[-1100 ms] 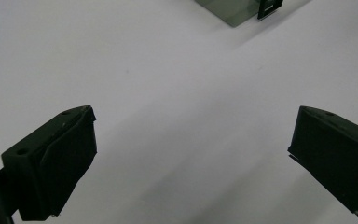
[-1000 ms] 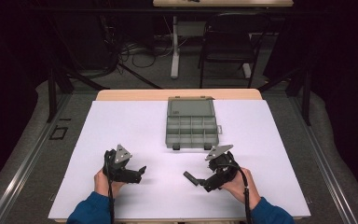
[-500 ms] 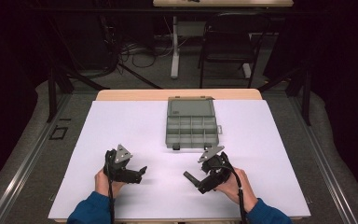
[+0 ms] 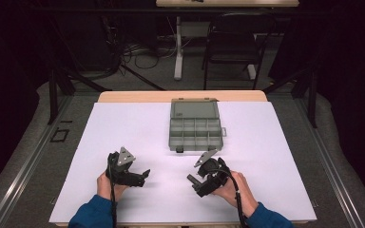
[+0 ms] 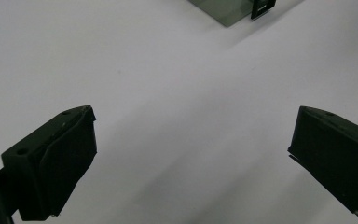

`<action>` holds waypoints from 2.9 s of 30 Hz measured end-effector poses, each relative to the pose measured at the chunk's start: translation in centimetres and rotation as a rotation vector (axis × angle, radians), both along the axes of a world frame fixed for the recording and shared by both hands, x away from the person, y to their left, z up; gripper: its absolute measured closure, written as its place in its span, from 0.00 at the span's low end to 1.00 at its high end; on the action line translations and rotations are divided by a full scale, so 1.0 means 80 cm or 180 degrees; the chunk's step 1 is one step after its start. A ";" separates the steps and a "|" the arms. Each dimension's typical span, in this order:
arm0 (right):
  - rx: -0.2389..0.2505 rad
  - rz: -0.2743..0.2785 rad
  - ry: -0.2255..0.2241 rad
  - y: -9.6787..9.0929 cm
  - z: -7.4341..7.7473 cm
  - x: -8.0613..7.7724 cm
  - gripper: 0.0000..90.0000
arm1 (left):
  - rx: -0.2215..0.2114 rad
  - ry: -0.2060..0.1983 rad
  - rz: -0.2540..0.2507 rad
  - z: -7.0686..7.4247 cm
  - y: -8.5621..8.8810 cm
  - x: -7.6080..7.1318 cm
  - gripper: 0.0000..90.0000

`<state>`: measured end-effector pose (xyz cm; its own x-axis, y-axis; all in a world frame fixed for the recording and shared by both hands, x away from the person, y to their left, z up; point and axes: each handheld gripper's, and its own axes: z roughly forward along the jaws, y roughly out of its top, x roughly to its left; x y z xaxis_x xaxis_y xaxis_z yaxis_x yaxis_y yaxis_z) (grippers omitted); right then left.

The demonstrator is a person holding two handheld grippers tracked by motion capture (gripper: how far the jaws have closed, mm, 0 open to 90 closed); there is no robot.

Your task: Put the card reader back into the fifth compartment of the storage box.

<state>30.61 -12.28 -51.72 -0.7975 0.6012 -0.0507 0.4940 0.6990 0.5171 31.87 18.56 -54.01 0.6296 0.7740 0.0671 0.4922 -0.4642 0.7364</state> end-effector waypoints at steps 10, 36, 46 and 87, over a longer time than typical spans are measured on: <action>-0.0244 -0.0065 0.0140 0.019 -0.001 0.002 0.40 | -0.0015 0.0014 -0.0026 0.000 0.000 0.000 0.00; -0.0720 -0.0164 0.0718 0.046 -0.015 0.024 0.80 | -0.0024 0.0038 -0.0080 0.000 -0.001 0.002 0.00; -0.0757 -0.0139 0.0988 0.048 -0.014 0.038 0.81 | -0.0039 0.0028 -0.0079 0.000 -0.001 0.002 0.00; -0.0095 -0.0122 0.0430 0.010 0.003 0.035 0.81 | 0.0006 -0.0004 -0.0085 0.001 -0.004 0.001 0.00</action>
